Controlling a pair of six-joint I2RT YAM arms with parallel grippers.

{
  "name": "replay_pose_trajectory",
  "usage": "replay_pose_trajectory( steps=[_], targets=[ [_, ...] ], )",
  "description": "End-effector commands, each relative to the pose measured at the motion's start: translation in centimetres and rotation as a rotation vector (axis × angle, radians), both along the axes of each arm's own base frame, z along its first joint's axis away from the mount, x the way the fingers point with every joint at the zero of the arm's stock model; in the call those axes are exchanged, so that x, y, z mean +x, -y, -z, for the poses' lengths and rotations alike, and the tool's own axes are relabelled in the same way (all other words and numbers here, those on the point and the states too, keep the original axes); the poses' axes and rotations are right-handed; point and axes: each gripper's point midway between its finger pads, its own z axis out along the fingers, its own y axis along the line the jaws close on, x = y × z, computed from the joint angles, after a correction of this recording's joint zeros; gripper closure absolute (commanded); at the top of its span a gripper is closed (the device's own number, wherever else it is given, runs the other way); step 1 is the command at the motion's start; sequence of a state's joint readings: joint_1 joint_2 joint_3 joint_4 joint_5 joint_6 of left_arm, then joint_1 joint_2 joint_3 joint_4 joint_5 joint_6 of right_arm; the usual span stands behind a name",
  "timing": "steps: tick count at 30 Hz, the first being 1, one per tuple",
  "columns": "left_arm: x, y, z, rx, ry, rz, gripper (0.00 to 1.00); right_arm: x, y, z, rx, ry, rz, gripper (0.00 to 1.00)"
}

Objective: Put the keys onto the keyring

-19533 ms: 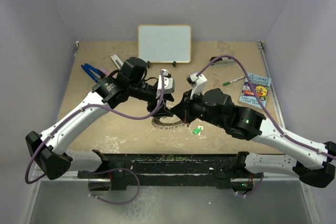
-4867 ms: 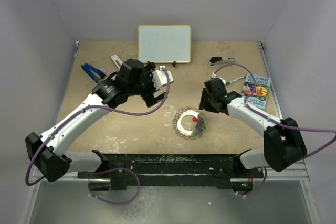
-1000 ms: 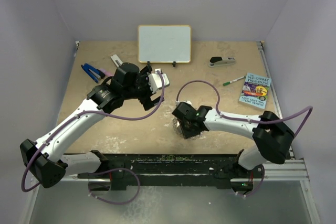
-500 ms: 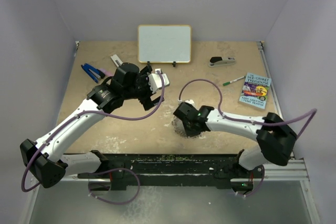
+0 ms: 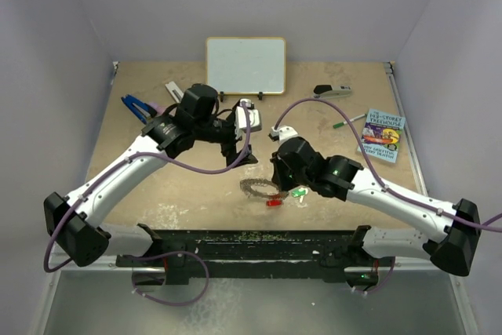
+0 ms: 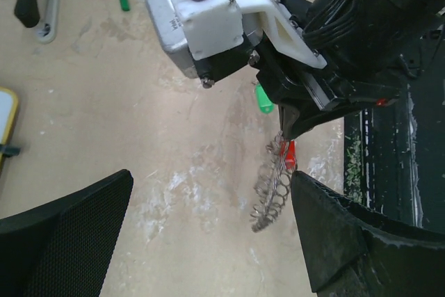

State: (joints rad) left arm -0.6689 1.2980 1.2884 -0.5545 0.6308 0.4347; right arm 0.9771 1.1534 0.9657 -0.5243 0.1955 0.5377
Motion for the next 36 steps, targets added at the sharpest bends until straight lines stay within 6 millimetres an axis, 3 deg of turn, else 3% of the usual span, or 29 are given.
replay_pose_trajectory(
  steps=[1, 6, 16, 24, 30, 36],
  targets=[
    [-1.9, 2.3, -1.9, -0.120, -0.060, 0.152, 0.02, 0.6, -2.2, -5.2, 0.119, 0.101, -0.055, 1.00],
    [-3.4, 2.8, -1.0, -0.139, -0.124, 0.206, 0.02, 0.9, -2.5, -7.4, 0.171, 0.162, -0.038, 1.00],
    [-4.0, 2.7, 0.6, -0.137, -0.178, 0.178, 0.02, 0.9, -3.8, -11.0, 0.258, 0.227, -0.044, 1.00],
    [-4.1, 2.3, 1.4, -0.131, -0.191, 0.146, 0.02, 0.3, -4.6, -12.3, 0.295, 0.244, -0.047, 1.00],
    [-5.2, 2.1, 1.2, -0.135, -0.204, 0.192, 0.02, -0.3, -5.5, -13.3, 0.316, 0.254, -0.065, 1.00],
    [-5.1, 0.9, 2.5, -0.060, -0.146, 0.184, 0.02, -1.0, -5.8, -14.0, 0.333, 0.254, -0.082, 1.00]
  ],
)
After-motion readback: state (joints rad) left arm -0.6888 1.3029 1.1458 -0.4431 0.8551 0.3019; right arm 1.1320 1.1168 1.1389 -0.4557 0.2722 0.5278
